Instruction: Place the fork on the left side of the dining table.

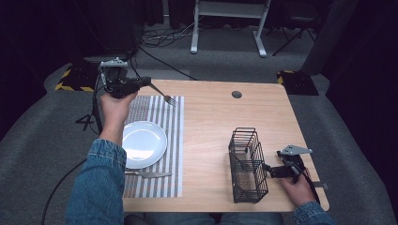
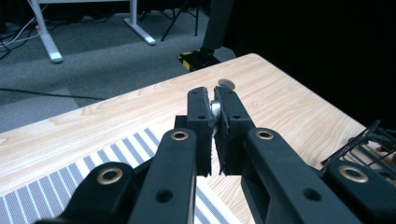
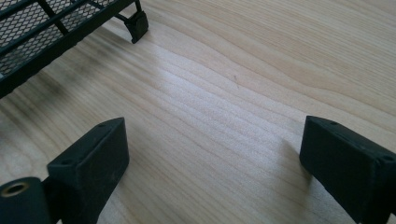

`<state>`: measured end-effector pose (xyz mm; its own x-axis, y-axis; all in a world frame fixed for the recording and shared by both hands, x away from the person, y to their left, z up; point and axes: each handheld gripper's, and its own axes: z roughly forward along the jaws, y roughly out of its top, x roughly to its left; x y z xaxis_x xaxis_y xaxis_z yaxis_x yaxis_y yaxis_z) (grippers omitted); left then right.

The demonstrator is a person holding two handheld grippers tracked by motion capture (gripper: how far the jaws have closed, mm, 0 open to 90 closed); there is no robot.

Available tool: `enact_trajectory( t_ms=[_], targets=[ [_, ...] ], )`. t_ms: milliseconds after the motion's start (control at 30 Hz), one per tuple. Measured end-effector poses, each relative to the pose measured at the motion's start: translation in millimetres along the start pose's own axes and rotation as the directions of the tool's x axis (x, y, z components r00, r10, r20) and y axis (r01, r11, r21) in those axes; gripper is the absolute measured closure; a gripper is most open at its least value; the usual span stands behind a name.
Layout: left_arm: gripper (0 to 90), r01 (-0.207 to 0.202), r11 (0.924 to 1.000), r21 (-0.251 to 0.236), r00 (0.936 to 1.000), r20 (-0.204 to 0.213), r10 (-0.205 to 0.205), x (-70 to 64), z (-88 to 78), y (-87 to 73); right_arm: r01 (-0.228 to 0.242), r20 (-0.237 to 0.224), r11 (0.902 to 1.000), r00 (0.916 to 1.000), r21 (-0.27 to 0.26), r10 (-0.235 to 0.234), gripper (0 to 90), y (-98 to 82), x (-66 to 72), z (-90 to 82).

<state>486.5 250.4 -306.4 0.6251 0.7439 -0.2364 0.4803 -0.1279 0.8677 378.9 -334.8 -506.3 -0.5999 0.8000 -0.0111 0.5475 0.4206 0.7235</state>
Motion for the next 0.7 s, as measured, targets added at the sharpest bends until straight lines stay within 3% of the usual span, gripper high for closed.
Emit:
enact_trajectory(
  t_ms=[300, 700],
  targets=[
    [85.6, 0.060, 0.9971, 0.048, 0.9976, -0.036, -0.058, 18.9, 8.6, -21.4, -0.003, 0.004, 1.0000, 1.0000, 0.001, 0.003, 8.1, 0.0, -0.2, 0.0],
    [85.6, 0.150, 0.9834, 0.103, 0.9867, -0.079, -0.142, 44.5, 25.5, -49.2, -0.004, 0.005, 1.0000, 1.0000, 0.000, 0.004, 8.1, 0.0, -0.3, 0.0]
  ],
)
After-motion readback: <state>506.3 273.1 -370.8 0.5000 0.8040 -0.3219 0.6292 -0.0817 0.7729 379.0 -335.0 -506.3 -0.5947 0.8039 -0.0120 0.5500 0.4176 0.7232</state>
